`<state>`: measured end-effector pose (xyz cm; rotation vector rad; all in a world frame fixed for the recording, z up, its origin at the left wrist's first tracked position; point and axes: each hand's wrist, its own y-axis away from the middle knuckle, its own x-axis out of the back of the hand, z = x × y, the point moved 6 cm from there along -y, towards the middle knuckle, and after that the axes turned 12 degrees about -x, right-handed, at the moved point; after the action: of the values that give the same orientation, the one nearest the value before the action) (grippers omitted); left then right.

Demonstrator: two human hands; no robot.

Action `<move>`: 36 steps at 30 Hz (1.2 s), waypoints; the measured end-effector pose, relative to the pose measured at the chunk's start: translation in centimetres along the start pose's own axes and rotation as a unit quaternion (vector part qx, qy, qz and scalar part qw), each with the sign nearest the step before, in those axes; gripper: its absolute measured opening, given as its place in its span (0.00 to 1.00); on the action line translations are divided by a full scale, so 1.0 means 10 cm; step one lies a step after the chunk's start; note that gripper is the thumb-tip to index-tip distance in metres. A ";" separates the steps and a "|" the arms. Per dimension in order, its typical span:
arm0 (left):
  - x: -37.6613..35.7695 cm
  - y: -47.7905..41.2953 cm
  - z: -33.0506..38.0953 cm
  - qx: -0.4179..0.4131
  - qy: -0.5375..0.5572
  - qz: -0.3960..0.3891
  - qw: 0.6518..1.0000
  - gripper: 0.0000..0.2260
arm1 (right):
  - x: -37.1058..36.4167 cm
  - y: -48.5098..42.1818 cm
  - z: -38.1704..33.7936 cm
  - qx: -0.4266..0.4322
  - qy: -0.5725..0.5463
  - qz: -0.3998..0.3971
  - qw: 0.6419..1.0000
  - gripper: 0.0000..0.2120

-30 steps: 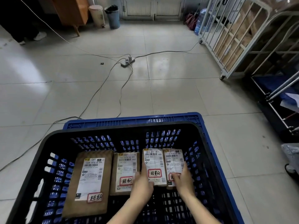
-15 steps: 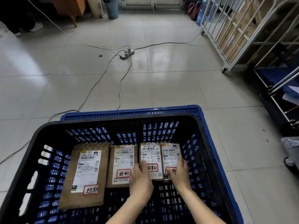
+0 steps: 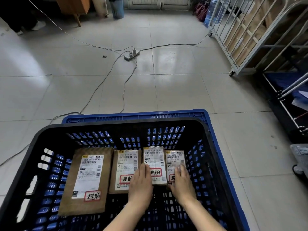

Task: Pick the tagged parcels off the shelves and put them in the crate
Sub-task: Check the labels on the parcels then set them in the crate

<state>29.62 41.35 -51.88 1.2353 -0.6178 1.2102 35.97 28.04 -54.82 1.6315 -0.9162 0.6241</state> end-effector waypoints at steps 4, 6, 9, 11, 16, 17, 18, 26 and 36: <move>0.00 -0.04 -0.01 -0.018 -0.021 0.000 1.000 0.32 | 0.01 -0.02 0.01 0.010 0.014 0.007 1.000 0.37; 0.04 -0.05 0.00 -0.022 -0.024 0.002 0.999 0.32 | 0.03 -0.01 0.00 0.015 0.017 0.006 1.000 0.37; 0.10 -0.02 0.00 -0.030 -0.034 0.002 0.999 0.33 | 0.10 0.04 -0.03 0.021 0.012 0.013 1.000 0.36; 0.15 0.02 0.03 -0.031 -0.045 -0.003 0.998 0.35 | 0.19 0.10 -0.07 0.032 0.006 0.021 0.999 0.36; 0.40 0.18 0.13 -0.036 -0.054 0.014 0.998 0.37 | 0.42 0.35 -0.15 0.058 0.001 0.057 0.997 0.36; 0.46 0.21 0.13 -0.037 -0.054 0.016 0.998 0.37 | 0.46 0.41 -0.16 0.062 0.000 0.060 0.996 0.36; 0.51 0.25 0.13 -0.038 -0.054 0.017 0.998 0.37 | 0.50 0.47 -0.16 0.066 -0.003 0.062 0.996 0.37; 1.01 0.69 0.01 -0.067 -0.089 0.027 0.993 0.38 | 0.85 1.13 -0.23 0.071 -0.002 0.099 0.993 0.39; 1.57 1.85 0.09 -0.187 -0.114 0.069 0.973 0.38 | 1.12 2.70 -0.20 0.020 -0.014 0.201 0.979 0.36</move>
<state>17.65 43.79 -30.92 1.0270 -1.0655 1.0114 20.09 24.77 -30.40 1.5022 -1.2758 0.9022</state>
